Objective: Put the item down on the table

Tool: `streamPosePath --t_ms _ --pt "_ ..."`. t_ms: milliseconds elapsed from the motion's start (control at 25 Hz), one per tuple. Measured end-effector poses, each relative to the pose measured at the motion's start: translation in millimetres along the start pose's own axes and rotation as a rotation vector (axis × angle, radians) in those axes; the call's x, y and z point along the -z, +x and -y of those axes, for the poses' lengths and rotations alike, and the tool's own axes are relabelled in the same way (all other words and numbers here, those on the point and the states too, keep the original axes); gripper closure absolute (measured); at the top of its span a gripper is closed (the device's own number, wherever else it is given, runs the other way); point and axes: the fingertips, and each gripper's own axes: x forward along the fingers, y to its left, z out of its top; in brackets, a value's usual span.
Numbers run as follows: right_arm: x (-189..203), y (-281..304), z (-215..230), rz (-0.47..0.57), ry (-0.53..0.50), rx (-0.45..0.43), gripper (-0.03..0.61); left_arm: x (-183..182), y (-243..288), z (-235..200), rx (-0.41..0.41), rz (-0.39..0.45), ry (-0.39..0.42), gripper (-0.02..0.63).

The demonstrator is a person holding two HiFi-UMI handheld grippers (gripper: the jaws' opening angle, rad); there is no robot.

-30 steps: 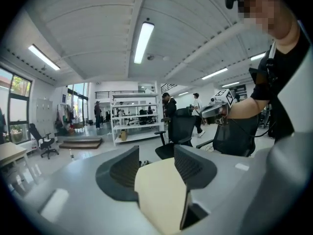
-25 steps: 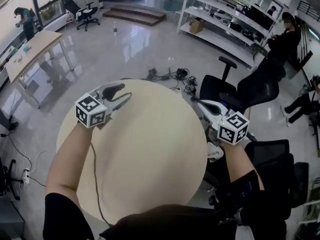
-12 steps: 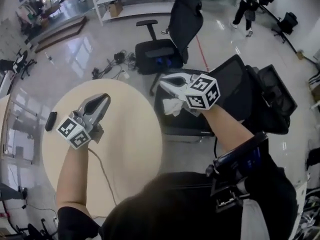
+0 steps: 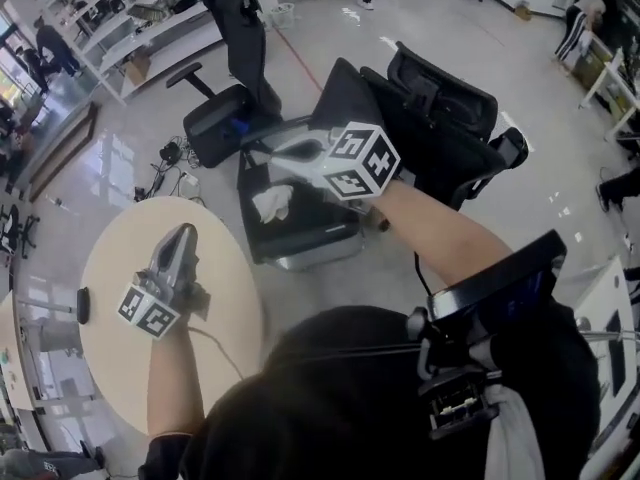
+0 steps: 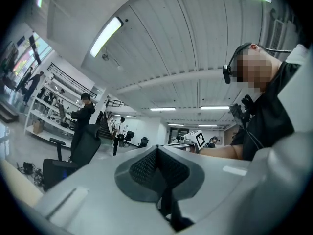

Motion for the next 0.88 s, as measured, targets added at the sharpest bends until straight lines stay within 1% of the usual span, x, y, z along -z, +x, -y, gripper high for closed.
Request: streamPosePath --t_ms 240,440,640,760,880 --pt "16 -99 1 0.01 -0.004 0.018 0.565 5 28 72 -0.032 0.044 -0.014 0.612" --pt "19 -156 4 0.035 0.006 0.04 0.565 7 44 112 -0.045 0.045 -0.015 0.612" --pt "22 -182 7 0.057 0.026 0.092 0.565 5 57 124 0.007 0.042 -0.004 0.612" --pt "15 -183 8 0.073 0.037 0.154 0.565 -5 64 113 0.072 0.045 0.005 0.612" --pt "2 -184 4 0.099 0.054 0.207 0.565 -11 70 100 0.123 0.042 -0.016 0.612"
